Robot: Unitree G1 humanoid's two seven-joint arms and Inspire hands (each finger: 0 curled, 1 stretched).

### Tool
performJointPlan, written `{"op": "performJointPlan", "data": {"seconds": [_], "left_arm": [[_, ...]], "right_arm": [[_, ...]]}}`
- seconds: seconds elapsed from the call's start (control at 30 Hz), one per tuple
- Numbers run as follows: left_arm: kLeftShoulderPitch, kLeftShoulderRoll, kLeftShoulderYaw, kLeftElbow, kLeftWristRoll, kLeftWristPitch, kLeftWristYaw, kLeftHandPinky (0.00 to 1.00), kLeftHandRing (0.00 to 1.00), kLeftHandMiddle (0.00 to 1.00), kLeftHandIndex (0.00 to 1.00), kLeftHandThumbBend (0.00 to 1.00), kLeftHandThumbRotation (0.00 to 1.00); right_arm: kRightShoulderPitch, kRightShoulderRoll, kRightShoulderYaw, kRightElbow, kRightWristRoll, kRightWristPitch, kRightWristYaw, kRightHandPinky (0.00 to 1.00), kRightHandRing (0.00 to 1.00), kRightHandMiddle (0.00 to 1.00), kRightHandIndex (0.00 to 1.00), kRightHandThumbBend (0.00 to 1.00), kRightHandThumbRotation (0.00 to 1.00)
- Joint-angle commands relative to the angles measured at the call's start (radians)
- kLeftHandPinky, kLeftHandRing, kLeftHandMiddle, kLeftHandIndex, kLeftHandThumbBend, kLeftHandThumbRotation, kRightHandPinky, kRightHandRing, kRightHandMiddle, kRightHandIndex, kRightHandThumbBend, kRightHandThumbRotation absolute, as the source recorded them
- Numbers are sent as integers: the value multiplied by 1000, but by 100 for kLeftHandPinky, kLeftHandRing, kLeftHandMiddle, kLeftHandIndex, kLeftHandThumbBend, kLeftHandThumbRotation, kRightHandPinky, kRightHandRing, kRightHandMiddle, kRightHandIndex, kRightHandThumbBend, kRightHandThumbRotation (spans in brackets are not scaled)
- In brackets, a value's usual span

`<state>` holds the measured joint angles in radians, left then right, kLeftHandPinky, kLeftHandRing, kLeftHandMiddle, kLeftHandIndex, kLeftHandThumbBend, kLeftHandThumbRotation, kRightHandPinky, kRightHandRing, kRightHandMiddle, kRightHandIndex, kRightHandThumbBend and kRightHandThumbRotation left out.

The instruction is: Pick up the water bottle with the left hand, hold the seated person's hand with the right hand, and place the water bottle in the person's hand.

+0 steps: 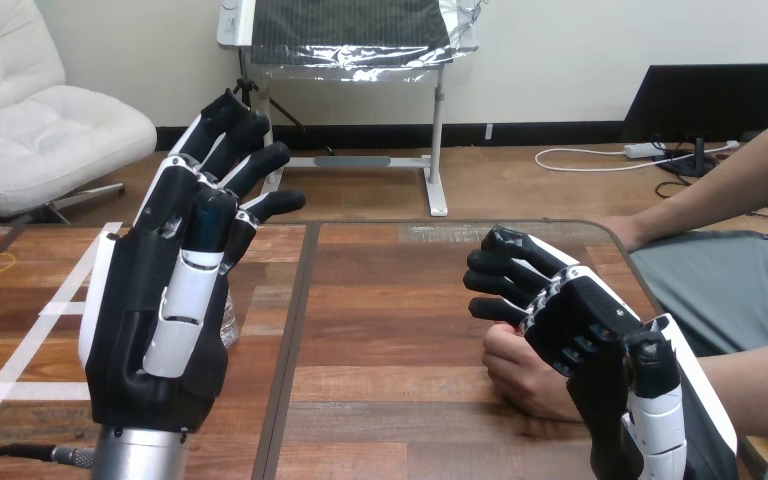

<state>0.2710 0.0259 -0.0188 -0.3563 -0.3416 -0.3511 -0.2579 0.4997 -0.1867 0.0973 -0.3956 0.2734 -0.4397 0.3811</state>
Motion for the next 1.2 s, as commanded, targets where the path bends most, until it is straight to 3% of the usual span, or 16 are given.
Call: {"op": "performJointPlan", "data": {"seconds": [0.0, 0.33, 0.63, 0.77, 0.83, 0.9, 0.93, 1.0, 1.17], "left_arm": [[-15, -10, -5, -16, 8, -6, 3, 66, 82, 86, 85, 57, 63], [-12, -9, -3, -17, 38, -8, 24, 61, 79, 83, 83, 61, 58], [-12, -13, -4, -15, 21, -6, 22, 54, 73, 75, 76, 61, 42], [-12, -13, 1, -13, 70, -16, 42, 51, 71, 73, 74, 70, 36], [-12, -11, 5, -11, 112, -25, 58, 50, 71, 74, 74, 75, 35], [-12, -8, 7, -8, 144, -33, 70, 51, 74, 77, 76, 87, 35], [-11, -6, 7, -8, 151, -32, 72, 51, 74, 77, 76, 87, 35], [-10, -4, 6, -9, 152, -29, 73, 58, 81, 84, 82, 94, 33], [-5, -4, 9, -19, 219, -21, 107, 79, 92, 93, 91, 98, 33]], "right_arm": [[-53, -2, -15, -45, 5, -4, -3, 79, 83, 83, 84, 73, 100], [-51, -5, -15, -51, -7, 2, -9, 79, 83, 83, 84, 72, 100], [-52, -9, -14, -54, -15, 6, -14, 78, 83, 82, 84, 71, 100], [-54, -8, -13, -54, -16, 6, -15, 78, 83, 82, 84, 70, 100], [-53, -9, -13, -54, -15, 8, -15, 78, 83, 82, 84, 70, 100], [-53, -10, -12, -55, -15, 9, -16, 78, 83, 82, 84, 70, 100], [-52, -10, -11, -55, -13, 10, -16, 78, 83, 82, 84, 70, 100], [-52, -10, -11, -55, -12, 10, -16, 78, 83, 82, 84, 70, 100], [-53, -9, -12, -53, -21, 5, -19, 78, 83, 82, 83, 70, 100]]}}
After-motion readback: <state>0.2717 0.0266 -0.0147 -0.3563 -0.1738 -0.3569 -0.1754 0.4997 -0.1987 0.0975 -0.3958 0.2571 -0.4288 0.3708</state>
